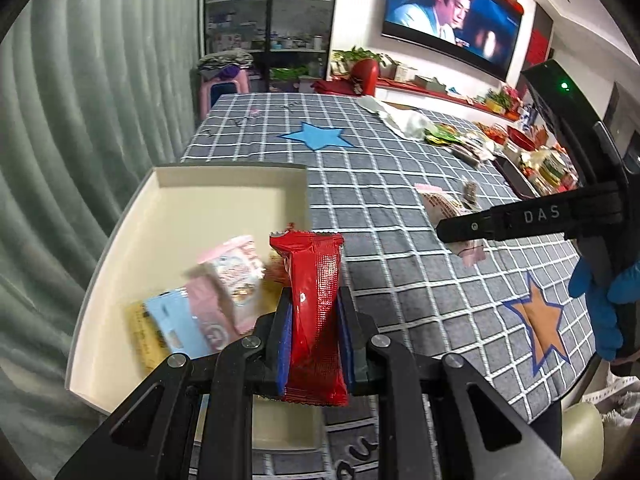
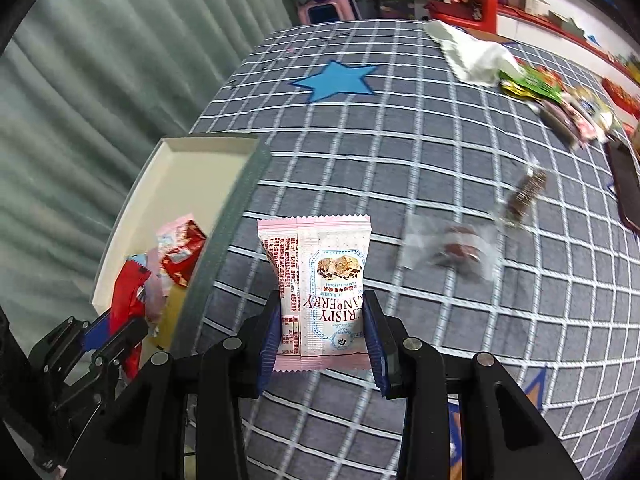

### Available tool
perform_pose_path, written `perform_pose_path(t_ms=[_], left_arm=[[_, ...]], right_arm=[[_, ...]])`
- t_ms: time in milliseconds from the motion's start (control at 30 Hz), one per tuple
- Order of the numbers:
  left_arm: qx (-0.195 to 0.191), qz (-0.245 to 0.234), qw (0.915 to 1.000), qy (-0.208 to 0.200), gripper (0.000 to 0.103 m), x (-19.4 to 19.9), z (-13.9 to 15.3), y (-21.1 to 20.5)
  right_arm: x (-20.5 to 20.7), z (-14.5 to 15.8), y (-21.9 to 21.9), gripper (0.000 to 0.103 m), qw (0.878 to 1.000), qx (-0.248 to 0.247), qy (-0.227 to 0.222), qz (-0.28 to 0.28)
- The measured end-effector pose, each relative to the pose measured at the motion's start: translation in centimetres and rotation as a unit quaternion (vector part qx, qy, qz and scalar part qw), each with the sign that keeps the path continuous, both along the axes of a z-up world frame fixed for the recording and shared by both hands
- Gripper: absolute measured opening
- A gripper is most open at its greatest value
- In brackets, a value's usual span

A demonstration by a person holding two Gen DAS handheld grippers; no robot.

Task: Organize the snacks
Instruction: 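Carry the red bar and cranberry pack toward the tray with both tools, then open both tools to drop the red bar and cranberry pack into the tray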

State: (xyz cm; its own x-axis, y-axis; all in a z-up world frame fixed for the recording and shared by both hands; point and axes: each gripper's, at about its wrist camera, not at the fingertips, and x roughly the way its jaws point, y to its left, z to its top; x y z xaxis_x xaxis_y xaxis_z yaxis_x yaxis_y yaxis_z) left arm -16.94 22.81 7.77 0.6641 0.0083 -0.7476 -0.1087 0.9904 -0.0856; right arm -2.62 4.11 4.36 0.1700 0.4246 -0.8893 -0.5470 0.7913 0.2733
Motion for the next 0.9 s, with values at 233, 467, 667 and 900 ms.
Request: perform_pose_path(t_ms=[233, 467, 667, 900], left_arm=[[-0.006, 0.031, 0.9995, 0.000, 0.022, -0.4, -0.4, 2.8], [-0.009, 0.062, 0.9980, 0.008, 0.022, -0.7, -1.0, 5.2], [-0.007, 0.078, 0.9968, 0.016, 0.022, -0.7, -1.7, 6.3], [-0.011, 0.085, 0.9959, 0.029, 0.022, 0.0, -2.9, 6.8]], right_arm=[[-0.7, 0.1, 4.1, 0.040, 0.999, 0.000, 0.000, 0.035], [-1.2, 0.0, 6.7, 0.040, 0.998, 0.004, 0.002, 0.060], [-1.4, -0.1, 8.6, 0.040, 0.997, 0.008, 0.008, 0.072], [-1.8, 0.8, 11.5, 0.040, 0.996, 0.018, 0.004, 0.087]])
